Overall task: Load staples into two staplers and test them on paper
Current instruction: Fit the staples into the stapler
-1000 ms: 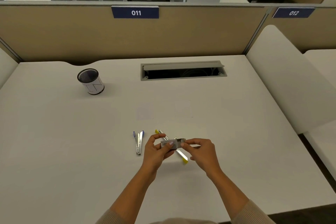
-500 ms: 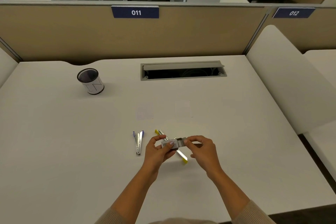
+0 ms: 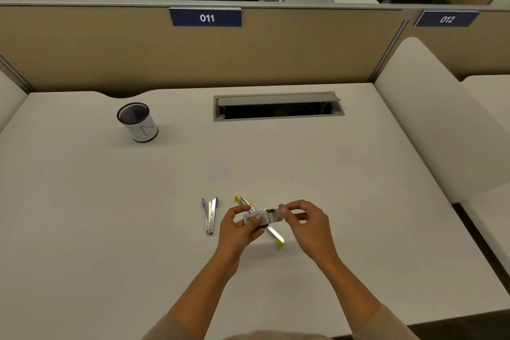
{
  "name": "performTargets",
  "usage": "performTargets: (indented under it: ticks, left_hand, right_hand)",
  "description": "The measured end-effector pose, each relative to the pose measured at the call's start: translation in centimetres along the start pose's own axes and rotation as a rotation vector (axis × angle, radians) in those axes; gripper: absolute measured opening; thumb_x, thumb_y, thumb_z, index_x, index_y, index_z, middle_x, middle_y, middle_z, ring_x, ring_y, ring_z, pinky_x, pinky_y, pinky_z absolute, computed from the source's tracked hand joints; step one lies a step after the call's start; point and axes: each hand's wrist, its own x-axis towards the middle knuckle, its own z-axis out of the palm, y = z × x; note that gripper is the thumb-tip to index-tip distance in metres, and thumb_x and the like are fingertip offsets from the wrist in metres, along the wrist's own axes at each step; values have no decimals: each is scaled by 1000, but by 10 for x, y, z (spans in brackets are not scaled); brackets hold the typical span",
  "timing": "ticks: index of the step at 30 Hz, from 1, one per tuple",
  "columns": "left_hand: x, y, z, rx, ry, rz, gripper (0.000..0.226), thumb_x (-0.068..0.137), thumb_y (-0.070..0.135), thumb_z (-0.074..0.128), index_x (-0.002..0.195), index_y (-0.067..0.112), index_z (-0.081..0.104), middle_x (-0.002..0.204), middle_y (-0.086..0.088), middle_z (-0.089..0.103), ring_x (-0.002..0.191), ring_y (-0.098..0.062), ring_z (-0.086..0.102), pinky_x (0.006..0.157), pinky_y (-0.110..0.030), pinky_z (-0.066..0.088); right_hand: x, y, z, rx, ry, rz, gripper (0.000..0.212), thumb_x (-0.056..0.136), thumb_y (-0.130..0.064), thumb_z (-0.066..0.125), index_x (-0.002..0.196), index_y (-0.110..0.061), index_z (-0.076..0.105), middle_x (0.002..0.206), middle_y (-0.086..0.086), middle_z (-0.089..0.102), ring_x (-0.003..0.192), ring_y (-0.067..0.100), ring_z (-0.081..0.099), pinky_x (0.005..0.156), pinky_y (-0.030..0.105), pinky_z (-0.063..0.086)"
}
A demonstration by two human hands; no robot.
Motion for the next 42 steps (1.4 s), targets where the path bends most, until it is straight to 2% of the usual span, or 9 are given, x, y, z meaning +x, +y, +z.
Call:
performTargets:
  ticks: [3,8,13,16,20,25,28,35,42]
  left_hand:
    - [0,-1,1,-1,1,0,34,82,8,75,110,13,58,99,-20,74,91,-29,73,69,-24,58]
    - [0,-3,2,11,-8,3,35,82,8,75,112,12,58,96,-16,75,91,-28,74,70,-26,59]
    - [0,-6,2,40,3,-7,33,83,9,75,110,16,58,93,-11,77,88,-26,74,67,-25,59]
    - [0,-6,2,40,7,-14,33,83,9,75,111,15,58,93,-11,76,88,-26,74,65,-25,59]
    - [-1,-6,2,36,-4,-13,36,82,11,76,113,14,57,97,-14,75,89,-27,74,67,-25,59]
    - [-3,-5,2,33,0,-18,36,82,10,75,113,13,58,101,-18,74,90,-28,74,70,-26,59]
    - [-3,-5,3,40,1,-18,36,83,9,74,115,12,57,103,-19,73,91,-28,73,73,-28,60]
    - [-3,-5,4,52,4,-22,37,83,8,74,114,14,57,103,-17,73,89,-27,74,73,-28,61]
    - [-2,-6,3,78,9,-27,36,83,9,74,114,16,57,106,-17,72,90,-26,74,79,-33,61]
  right_hand:
    - [-3,-3,2,-54,-22,-85,10,86,-29,71,78,-33,68,83,-21,70,76,-1,67,61,10,49]
    - [-4,-3,6,-183,-79,-158,15,83,-18,73,77,-30,67,75,-18,69,77,-2,67,69,14,55]
    - [-2,-4,5,-278,-129,-197,4,83,-19,75,83,-21,71,80,-13,70,77,4,67,75,22,57]
    - [-3,-5,4,-267,-150,-198,6,82,-16,76,87,-18,74,84,-10,71,79,5,68,79,24,58]
    - [-3,-6,3,-246,-142,-211,11,81,-13,76,88,-20,73,86,-14,70,81,2,68,80,20,57]
    - [-4,-7,3,-233,-136,-239,26,82,-4,72,89,-29,71,82,-24,68,83,-7,66,75,7,51]
    - [-4,-6,3,-229,-135,-234,31,82,0,70,91,-29,72,80,-29,67,82,-8,66,74,5,50]
    - [-2,-3,3,-250,-154,-226,34,83,-5,71,91,-38,69,81,-30,66,83,-8,65,71,6,51]
    - [-1,-3,1,-336,-194,-247,33,84,-20,70,102,-45,58,86,-33,63,89,-9,61,74,15,53]
